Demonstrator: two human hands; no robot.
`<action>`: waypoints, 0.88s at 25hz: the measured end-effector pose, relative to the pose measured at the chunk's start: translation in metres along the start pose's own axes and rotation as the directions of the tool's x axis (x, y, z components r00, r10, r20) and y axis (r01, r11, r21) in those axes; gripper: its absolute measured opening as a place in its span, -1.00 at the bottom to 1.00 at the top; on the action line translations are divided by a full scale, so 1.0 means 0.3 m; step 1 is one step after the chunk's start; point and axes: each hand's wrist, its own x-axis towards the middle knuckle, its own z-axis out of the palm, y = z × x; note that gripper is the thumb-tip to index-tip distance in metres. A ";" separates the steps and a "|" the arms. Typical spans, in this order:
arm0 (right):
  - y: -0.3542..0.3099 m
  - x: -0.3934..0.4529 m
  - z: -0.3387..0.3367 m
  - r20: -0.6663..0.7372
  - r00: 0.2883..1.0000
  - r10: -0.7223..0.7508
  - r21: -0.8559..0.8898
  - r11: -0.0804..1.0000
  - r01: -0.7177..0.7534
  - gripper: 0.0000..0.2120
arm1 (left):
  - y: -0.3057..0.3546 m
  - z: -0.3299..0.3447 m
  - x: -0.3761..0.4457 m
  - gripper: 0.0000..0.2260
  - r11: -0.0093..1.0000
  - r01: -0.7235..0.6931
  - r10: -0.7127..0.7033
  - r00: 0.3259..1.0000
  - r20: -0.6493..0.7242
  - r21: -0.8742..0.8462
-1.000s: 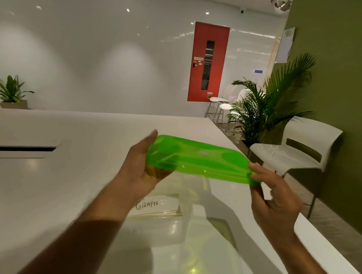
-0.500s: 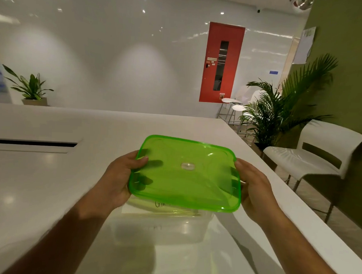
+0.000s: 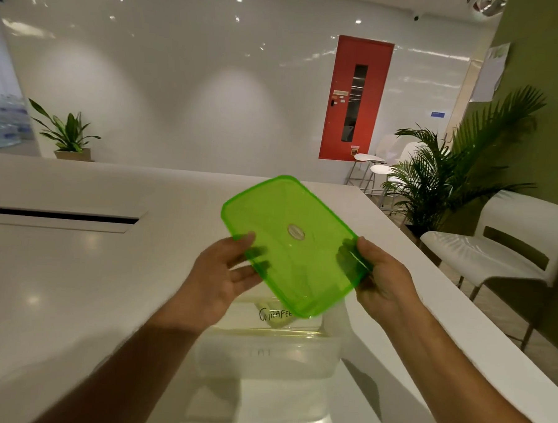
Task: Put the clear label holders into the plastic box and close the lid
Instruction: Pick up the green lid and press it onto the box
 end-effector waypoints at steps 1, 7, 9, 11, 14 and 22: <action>0.010 -0.006 0.017 0.007 1.000 0.004 0.040 0.999 -0.004 -0.94 | -0.030 0.033 -0.018 -0.58 0.999 0.003 -0.004 1.000 0.030 0.032; 0.052 -0.039 0.085 0.098 0.992 0.080 0.194 0.976 -0.098 -0.70 | -0.134 0.140 -0.067 -0.51 0.994 -0.053 0.052 0.999 -0.010 -0.093; 0.056 -0.047 0.085 0.123 0.987 0.099 0.193 0.974 -0.122 -0.65 | -0.126 0.136 -0.064 -0.51 0.981 -0.088 0.081 0.996 -0.047 -0.170; 0.060 -0.062 0.082 0.154 0.979 0.136 0.153 0.975 -0.159 -0.66 | -0.106 0.125 -0.054 -0.59 0.968 -0.117 0.100 0.991 -0.088 -0.220; 0.080 -0.083 0.091 0.168 0.964 0.207 0.067 0.973 -0.221 -0.63 | -0.081 0.113 -0.028 -0.71 0.957 -0.153 0.118 0.981 -0.153 -0.246; 0.098 -0.100 0.065 0.269 0.942 0.201 -0.055 0.980 -0.193 -0.66 | -0.019 0.074 0.006 -0.75 0.966 -0.221 0.182 0.950 -0.255 -0.136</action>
